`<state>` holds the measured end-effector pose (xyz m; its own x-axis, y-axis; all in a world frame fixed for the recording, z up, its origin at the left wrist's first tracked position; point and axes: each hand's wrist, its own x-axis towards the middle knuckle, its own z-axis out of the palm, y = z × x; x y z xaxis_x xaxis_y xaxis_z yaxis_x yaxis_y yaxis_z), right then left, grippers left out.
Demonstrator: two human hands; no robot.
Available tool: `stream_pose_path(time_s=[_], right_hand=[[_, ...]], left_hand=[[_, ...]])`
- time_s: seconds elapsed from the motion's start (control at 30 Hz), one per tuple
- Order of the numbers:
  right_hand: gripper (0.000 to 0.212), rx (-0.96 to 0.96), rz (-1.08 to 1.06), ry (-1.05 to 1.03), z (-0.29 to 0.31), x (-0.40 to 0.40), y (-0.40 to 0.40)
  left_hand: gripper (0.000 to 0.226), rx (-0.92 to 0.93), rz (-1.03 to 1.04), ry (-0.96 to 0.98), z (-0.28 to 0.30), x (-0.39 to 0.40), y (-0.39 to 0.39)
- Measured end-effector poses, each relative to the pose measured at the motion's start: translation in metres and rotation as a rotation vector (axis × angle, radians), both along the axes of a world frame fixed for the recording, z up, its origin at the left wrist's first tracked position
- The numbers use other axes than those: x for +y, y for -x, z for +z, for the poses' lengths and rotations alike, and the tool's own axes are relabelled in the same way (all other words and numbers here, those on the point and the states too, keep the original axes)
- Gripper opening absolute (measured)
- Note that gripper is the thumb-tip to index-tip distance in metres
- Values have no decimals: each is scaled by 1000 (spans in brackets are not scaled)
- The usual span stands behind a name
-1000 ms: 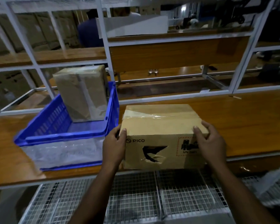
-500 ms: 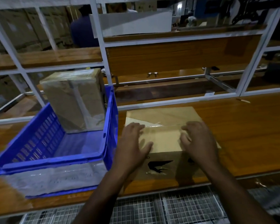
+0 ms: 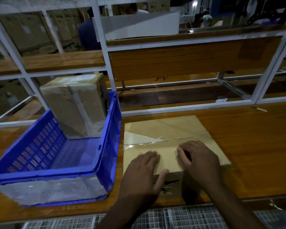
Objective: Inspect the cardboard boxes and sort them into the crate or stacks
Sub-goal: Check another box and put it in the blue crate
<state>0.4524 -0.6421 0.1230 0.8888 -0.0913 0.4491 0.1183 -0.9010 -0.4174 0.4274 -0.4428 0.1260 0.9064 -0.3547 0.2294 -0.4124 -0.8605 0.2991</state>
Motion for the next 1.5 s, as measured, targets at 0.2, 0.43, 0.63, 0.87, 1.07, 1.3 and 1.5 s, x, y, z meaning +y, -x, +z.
stream_pose_path(time_s=[0.2,0.43,0.63,0.87,1.07,1.3,1.5], right_hand=[[36,83,130,149,-1,-9,-4],[52,194,213,174,1,-11,-2],[29,162,202,231,20,-11,-14],[58,212,332,277,21,1,-58],[52,211,296,281,16,9,-66],[54,234,330,283,11,18,-73],[50,248,343,276,16,11,-82]], left_hand=[[80,33,23,-69,5,-3,-17],[81,147,-2,-222,3,-8,-21],[77,134,41,-169,4,-8,-22],[72,163,105,-106,10,6,-59],[69,98,128,-114,5,-2,-73],[62,109,55,-188,5,-19,-90],[63,96,75,-96,2,-14,-93]])
